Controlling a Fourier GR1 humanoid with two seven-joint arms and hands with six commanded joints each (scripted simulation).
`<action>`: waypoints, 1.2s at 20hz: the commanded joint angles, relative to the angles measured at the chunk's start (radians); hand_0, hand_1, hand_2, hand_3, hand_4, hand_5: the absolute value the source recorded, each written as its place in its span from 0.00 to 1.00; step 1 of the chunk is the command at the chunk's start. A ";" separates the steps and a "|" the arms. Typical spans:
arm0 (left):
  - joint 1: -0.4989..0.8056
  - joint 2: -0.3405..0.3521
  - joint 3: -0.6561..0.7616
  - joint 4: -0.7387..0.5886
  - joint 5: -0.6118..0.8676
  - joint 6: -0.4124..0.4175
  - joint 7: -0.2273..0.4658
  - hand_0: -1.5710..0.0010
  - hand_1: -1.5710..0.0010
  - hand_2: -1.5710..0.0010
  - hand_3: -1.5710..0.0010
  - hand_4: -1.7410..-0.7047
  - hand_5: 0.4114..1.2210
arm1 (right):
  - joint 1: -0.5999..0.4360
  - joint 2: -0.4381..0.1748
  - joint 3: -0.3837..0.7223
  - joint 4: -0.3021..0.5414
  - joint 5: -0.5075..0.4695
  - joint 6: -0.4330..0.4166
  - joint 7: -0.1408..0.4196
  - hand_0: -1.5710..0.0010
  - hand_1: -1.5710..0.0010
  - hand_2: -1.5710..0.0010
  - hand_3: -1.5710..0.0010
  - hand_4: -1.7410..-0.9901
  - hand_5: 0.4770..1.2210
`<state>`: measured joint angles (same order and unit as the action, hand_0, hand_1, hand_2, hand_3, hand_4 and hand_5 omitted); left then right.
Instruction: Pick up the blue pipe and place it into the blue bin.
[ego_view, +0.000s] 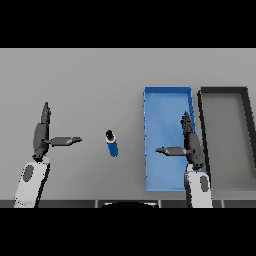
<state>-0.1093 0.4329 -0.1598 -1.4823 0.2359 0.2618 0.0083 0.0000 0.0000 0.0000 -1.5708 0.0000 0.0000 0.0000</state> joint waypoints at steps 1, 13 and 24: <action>-0.004 -0.001 0.000 0.003 0.000 0.001 -0.001 1.00 1.00 1.00 1.00 0.75 0.23 | -0.005 -0.001 -0.002 0.003 -0.001 -0.001 0.003 1.00 1.00 1.00 1.00 0.71 0.16; -0.056 0.176 -0.070 0.069 -0.002 -0.345 -0.134 1.00 1.00 1.00 1.00 0.75 0.23 | -0.011 -0.163 0.089 -0.025 0.195 0.046 -0.074 1.00 1.00 1.00 1.00 0.73 0.15; 0.037 0.224 -0.259 -0.174 -0.030 -0.497 0.007 1.00 1.00 1.00 1.00 0.67 0.09 | -0.009 -0.156 0.091 -0.048 0.173 0.061 -0.048 1.00 1.00 1.00 1.00 0.68 0.13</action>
<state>-0.0722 0.6568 -0.4192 -1.6568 0.2056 -0.2353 0.0167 -0.0083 -0.1561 0.0913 -1.6188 0.1729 0.0610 -0.0467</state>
